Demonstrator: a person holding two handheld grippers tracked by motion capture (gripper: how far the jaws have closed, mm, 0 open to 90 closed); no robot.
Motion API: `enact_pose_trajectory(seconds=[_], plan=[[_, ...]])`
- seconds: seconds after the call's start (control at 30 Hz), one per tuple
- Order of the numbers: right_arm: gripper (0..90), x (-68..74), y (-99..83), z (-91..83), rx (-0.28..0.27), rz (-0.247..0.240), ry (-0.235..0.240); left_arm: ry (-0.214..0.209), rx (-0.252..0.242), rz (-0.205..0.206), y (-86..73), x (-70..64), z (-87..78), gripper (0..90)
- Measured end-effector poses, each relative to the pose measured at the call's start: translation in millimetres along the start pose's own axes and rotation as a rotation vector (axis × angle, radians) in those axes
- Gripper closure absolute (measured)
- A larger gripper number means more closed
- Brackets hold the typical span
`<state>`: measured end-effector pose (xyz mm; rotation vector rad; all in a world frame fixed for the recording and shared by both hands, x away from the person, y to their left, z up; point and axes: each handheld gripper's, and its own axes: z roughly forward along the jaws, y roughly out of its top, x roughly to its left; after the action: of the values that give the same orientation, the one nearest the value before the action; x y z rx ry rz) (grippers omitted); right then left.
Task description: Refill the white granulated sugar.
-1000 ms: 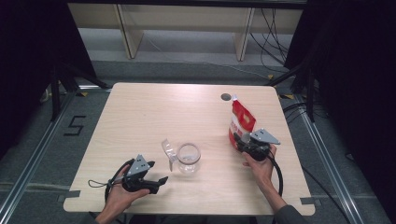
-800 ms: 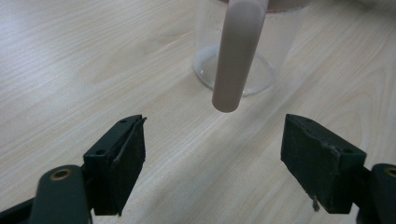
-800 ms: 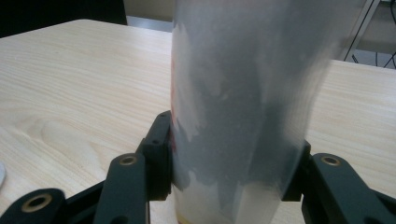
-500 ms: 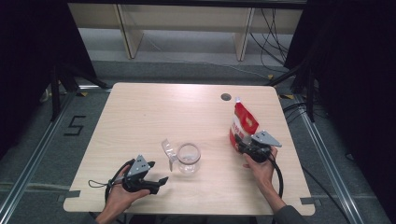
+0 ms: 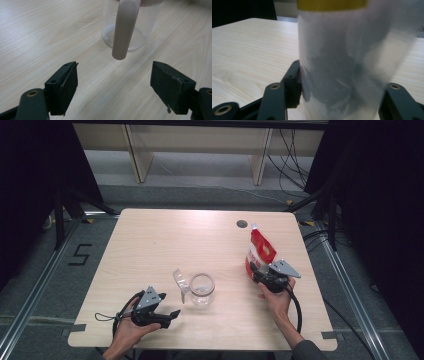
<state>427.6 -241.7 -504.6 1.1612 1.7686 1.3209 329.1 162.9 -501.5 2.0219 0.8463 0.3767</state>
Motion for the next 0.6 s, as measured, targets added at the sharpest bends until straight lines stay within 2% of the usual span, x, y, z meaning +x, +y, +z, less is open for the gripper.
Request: enact_pose_trajectory(seconds=[0.1, 0.2, 0.23, 0.3, 0.53, 0.57, 0.6], plan=[[43.9, -0.4, -0.3, 1.4, -0.013, 0.001, -0.007, -0.003, 0.007, 0.013, 0.2, 1.1, -0.3, 21.7], [41.2, -0.4, 0.1, 1.5, -0.006, 0.027, -0.018, 0.0, 0.001, 0.001, 0.0, -0.2, -0.2, 21.7], [47.1, -1.0, -0.1, 1.8, -0.01, 0.01, -0.008, 0.0, 0.002, 0.0, 0.1, -0.1, -0.3, 21.7], [49.0, 0.0, 0.1, 2.5, -0.017, -0.001, -0.01, 0.0, 0.003, 0.0, 0.2, -0.1, -0.3, 21.7], [50.7, 1.9, 2.7, 1.3, -0.002, 0.001, -0.011, -0.004, 0.008, 0.005, 0.6, 1.4, -1.1, 21.7], [51.0, 1.6, 3.6, -0.2, 0.013, -0.021, -0.01, -0.011, 0.017, 0.022, 0.9, 2.9, -1.9, 21.8], [51.0, 1.6, 3.6, -0.2, 0.013, -0.021, -0.01, -0.011, 0.017, 0.022, 0.9, 2.9, -1.9, 21.7]])
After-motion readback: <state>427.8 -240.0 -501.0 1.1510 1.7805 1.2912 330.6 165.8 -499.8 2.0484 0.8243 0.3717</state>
